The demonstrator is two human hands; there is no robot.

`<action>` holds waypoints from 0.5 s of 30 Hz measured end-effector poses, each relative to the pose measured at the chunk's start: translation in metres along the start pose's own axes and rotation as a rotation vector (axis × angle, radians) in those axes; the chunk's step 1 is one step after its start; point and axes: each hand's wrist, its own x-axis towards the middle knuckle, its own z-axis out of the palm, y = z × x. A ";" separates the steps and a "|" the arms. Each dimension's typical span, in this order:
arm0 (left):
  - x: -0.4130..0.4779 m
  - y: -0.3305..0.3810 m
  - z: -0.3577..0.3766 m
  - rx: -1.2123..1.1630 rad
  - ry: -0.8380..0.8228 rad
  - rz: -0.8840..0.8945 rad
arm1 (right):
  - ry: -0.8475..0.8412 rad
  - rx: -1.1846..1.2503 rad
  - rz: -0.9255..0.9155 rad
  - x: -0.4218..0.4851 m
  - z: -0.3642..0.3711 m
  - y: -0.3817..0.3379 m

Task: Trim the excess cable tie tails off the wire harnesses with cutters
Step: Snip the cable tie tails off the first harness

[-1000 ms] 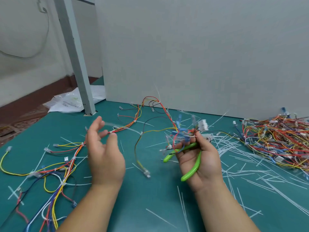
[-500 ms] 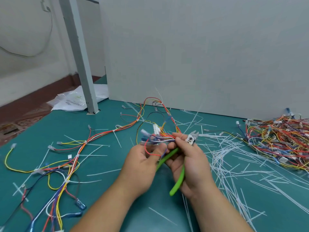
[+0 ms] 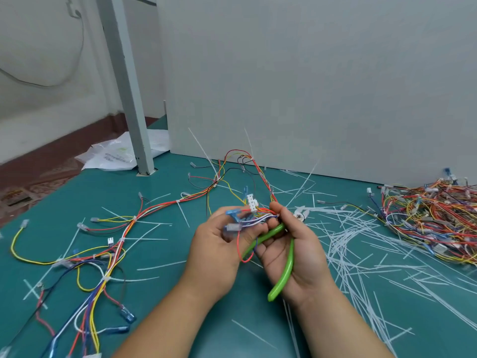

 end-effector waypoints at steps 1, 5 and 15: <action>0.002 0.001 0.000 0.017 0.011 0.013 | -0.001 -0.046 0.000 0.000 0.001 0.000; 0.010 0.010 -0.003 0.151 0.140 0.053 | -0.021 -0.218 0.010 -0.006 0.003 0.004; 0.032 0.018 -0.009 0.329 0.349 0.119 | -0.143 -0.427 -0.288 -0.013 0.001 0.005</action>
